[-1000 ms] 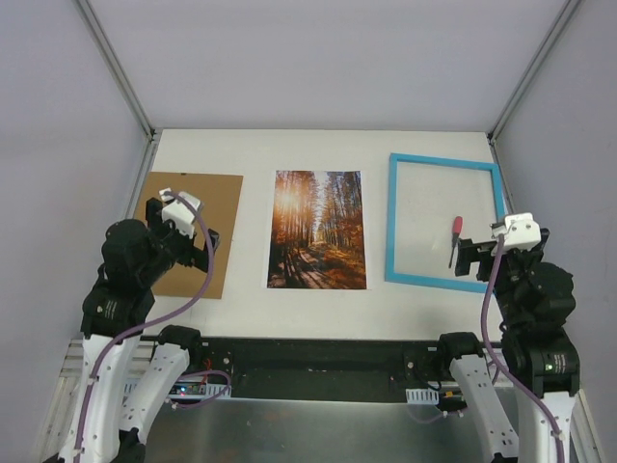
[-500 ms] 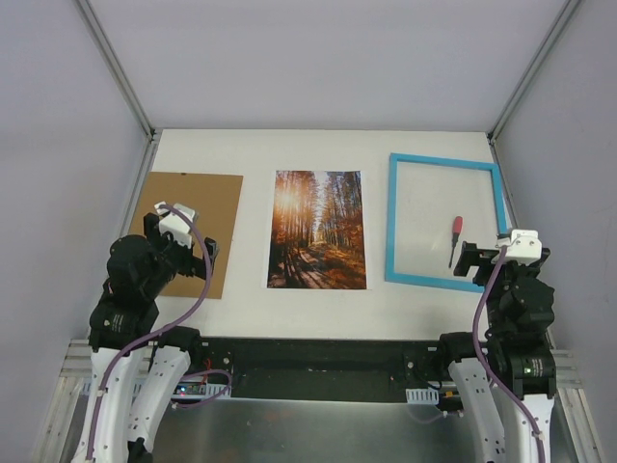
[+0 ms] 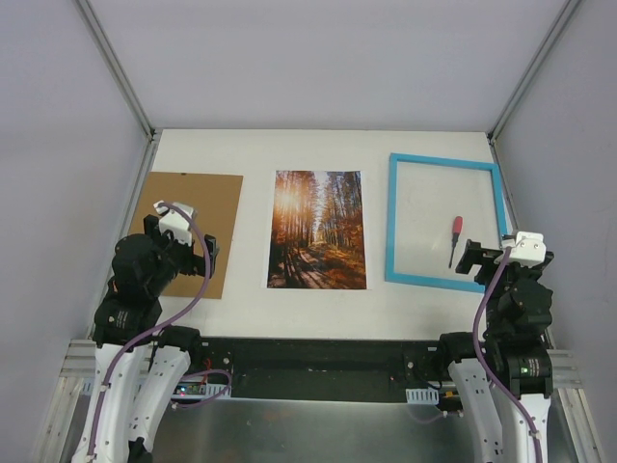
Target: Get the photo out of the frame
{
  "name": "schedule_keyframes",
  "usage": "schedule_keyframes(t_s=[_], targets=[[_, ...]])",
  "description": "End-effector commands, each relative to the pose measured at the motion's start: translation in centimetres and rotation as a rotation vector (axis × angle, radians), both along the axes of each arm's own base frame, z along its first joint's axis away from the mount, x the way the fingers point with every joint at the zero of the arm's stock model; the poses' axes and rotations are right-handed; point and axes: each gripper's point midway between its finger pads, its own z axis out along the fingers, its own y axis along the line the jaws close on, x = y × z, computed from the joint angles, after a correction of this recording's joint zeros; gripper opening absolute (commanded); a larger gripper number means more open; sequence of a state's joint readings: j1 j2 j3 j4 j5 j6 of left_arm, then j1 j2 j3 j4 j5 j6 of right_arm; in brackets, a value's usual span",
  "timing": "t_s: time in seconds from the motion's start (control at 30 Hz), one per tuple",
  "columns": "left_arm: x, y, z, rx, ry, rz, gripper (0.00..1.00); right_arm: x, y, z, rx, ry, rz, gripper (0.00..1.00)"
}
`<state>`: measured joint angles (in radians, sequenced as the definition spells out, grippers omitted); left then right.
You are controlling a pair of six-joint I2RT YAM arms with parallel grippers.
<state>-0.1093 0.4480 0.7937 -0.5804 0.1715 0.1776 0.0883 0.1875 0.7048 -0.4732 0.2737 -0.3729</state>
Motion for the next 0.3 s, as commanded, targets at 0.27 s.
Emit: schedule_keyframes(t_s=[0.27], targets=[[0.5,0.24,0.57,-0.016,-0.03,0.024,0.99,0.14,-0.28,1.32,0.018,-0.06,-0.021,0.95]])
